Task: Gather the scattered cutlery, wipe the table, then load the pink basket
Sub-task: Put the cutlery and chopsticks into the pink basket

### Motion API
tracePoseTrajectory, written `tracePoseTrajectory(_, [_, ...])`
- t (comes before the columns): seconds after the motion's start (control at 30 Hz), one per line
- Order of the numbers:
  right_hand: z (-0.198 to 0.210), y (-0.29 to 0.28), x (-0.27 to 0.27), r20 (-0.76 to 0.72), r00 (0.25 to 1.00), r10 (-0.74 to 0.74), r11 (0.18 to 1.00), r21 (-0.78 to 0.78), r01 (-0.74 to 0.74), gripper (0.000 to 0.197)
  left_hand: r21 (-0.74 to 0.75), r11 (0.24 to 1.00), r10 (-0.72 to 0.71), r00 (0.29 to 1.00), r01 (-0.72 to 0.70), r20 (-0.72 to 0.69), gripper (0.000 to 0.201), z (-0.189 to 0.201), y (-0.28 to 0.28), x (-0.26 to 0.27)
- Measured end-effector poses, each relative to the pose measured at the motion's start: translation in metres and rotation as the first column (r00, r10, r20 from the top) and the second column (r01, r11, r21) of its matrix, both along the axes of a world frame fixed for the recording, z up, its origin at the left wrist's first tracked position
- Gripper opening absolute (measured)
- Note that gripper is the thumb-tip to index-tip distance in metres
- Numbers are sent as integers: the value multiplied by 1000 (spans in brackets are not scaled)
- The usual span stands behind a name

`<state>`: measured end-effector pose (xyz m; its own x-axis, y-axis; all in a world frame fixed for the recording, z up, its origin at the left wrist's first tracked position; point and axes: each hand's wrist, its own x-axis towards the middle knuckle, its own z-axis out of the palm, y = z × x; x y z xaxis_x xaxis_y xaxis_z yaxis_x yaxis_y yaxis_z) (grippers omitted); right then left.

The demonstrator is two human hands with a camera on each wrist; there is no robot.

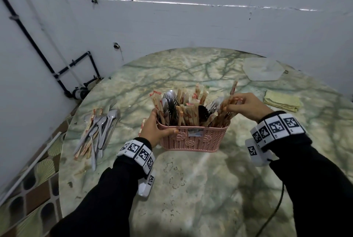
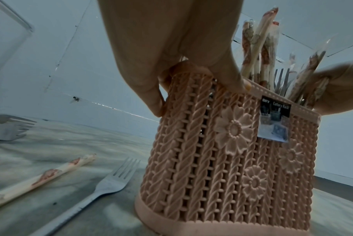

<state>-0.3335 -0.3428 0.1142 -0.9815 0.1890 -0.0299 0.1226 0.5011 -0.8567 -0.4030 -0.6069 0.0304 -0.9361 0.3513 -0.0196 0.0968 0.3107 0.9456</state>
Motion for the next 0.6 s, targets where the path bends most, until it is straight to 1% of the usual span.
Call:
tracePoseTrajectory(0.13, [8,2,-4,129,989,-76,996,46,70,10,13,1000,-1,1000,1,2,72,-1,0,-1])
tracePoseTrajectory(0.2, [11,3,-6,199,979,-44,998,52,34,13,12,1000,-4,1000,4,0,73,-1,0,-1])
tracePoseTrajectory(0.23, [13,3,-6,207,978,-26,998,59,14,16,10,1000,-3,1000,3,-2,73,-2,0,-1])
tracePoseTrajectory(0.3, [11,3,-7,169,984,-49,994,107,31,20,5,1000,-2,1000,2,-3,73,-2,1,-1])
tracePoseTrajectory(0.37, [11,5,-6,133,985,-108,980,181,83,21,2,1000,-1,1000,1,-3,73,-2,0,-2])
tracePoseTrajectory(0.43, [10,7,-9,150,974,-169,942,317,114,22,-3,1000,0,1000,0,-12,75,-3,0,-2])
tracePoseTrajectory(0.5, [14,4,-12,216,956,-197,893,442,84,21,-6,1000,1,1000,-1,-18,77,-4,0,-2])
tracePoseTrajectory(0.6, [17,-6,-16,300,934,-194,849,528,7,19,20,1000,10,1000,-10,-5,74,-3,0,-1])
